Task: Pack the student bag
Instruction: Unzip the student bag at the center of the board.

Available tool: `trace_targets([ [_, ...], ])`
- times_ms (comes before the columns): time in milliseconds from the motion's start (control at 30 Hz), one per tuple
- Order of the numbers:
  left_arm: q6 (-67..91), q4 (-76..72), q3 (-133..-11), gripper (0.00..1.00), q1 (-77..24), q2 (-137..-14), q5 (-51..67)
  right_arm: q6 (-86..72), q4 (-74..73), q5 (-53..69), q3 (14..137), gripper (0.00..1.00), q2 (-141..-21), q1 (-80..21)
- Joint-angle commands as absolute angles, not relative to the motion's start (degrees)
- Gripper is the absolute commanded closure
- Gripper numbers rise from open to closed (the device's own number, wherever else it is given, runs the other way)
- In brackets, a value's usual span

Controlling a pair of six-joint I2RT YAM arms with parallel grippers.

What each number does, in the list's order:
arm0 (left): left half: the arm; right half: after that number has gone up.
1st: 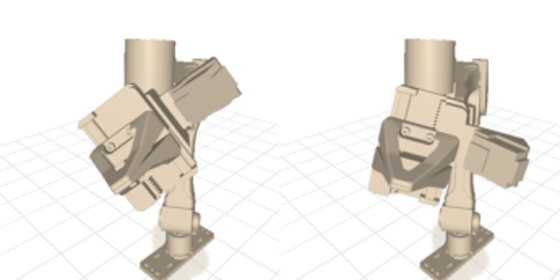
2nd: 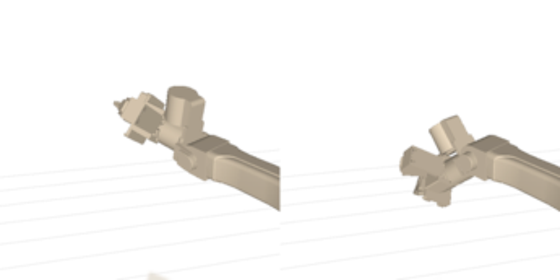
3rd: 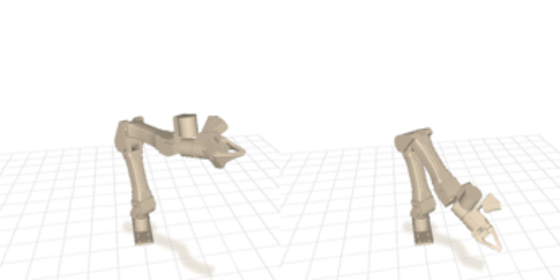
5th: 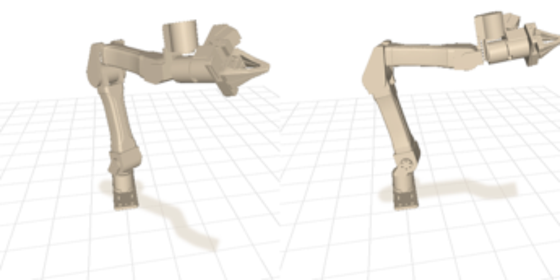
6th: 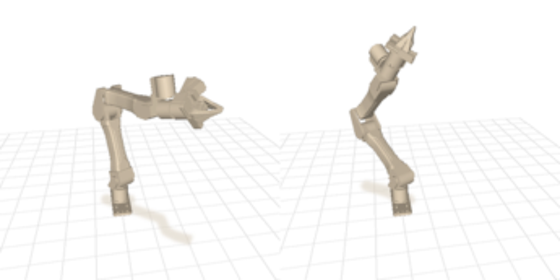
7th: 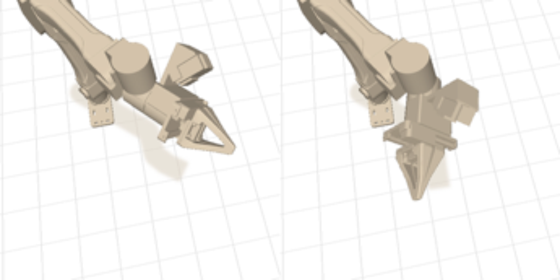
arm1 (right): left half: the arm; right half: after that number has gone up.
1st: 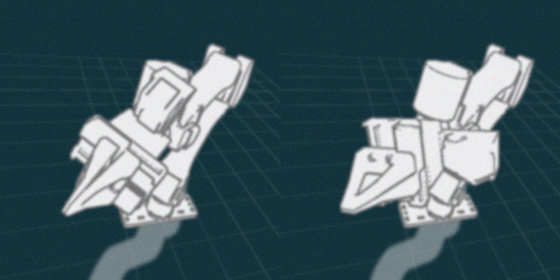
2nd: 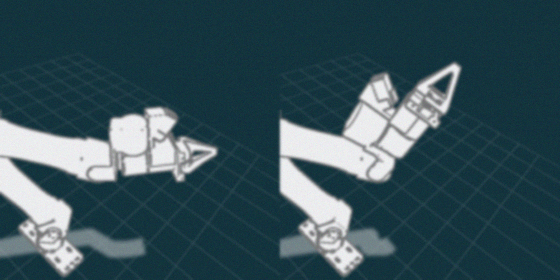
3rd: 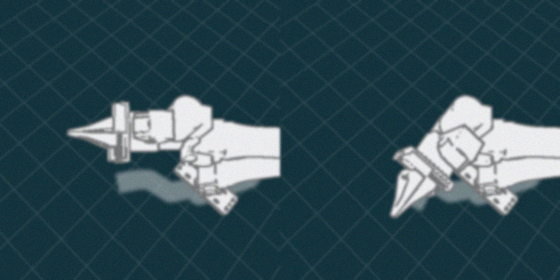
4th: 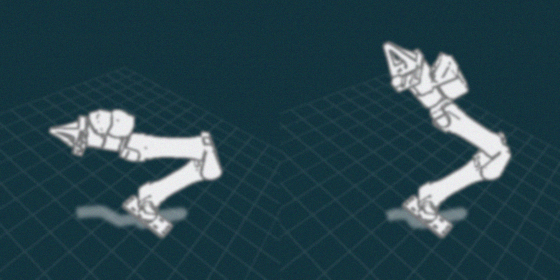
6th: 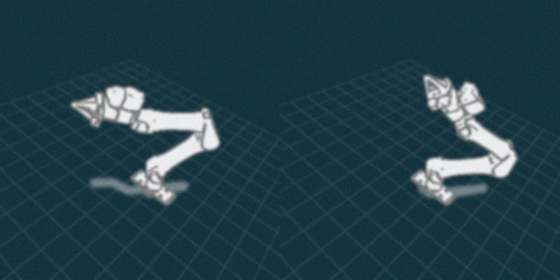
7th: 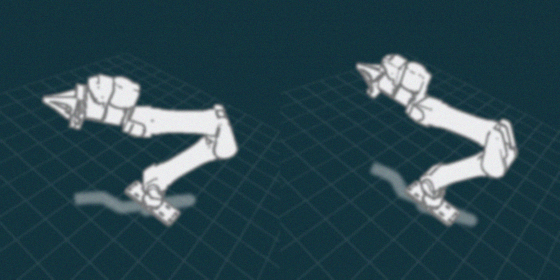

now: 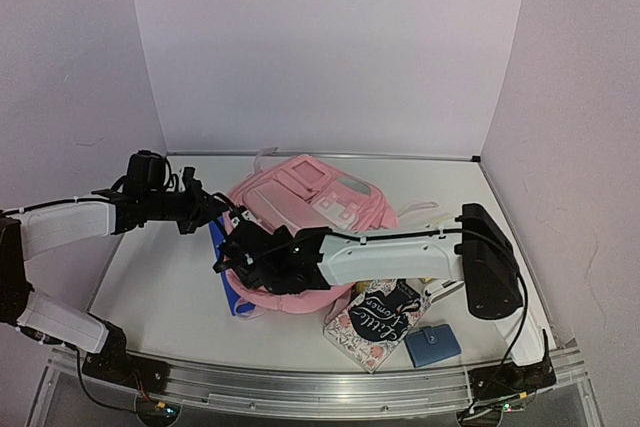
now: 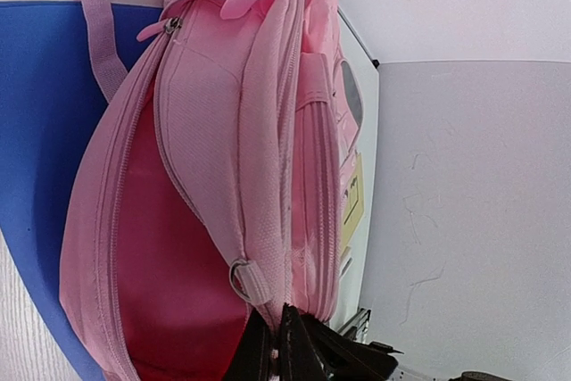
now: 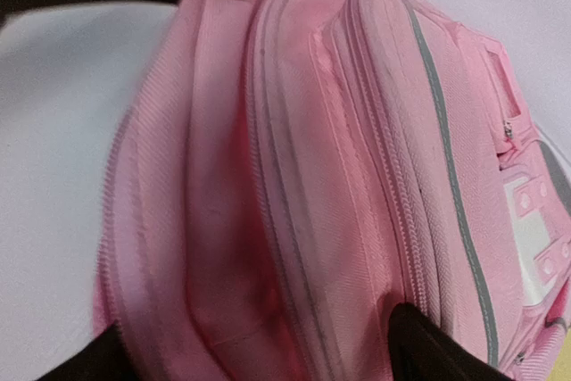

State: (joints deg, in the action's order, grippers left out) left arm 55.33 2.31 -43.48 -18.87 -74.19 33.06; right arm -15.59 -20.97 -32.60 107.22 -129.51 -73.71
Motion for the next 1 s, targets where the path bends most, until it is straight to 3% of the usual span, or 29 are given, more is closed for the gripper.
trace_targets([
  [0,54.0,0.3,-46.5,1.0,-18.9,-71.9,33.3,-17.2,-25.6,-44.4,110.6,0.33,-131.9,-73.6],
  [100,53.0,2.3,-46.0,0.97,-18.9,-71.8,31.6,-17.7,-26.1,-47.0,111.4,0.67,-130.1,-73.6],
  [233,51.0,6.7,-45.2,0.55,-18.9,-72.3,27.9,-19.2,-28.2,-48.8,115.2,1.0,-128.0,-72.7],
  [333,51.0,7.7,-43.2,0.31,-19.5,-71.8,26.5,-21.3,-31.1,-49.6,119.5,1.0,-127.1,-71.3],
  [433,51.6,8.9,-41.4,0.2,-21.2,-70.6,24.1,-23.0,-32.6,-49.8,122.9,1.0,-126.4,-69.9],
  [733,56.7,8.9,-37.6,0.05,-29.7,-71.4,17.6,-26.0,-33.6,-50.0,129.5,1.0,-126.6,-66.8],
  [967,59.0,4.1,-36.1,0.01,-32.6,-73.5,18.2,-26.5,-34.3,-51.1,132.7,1.0,-126.1,-65.8],
])
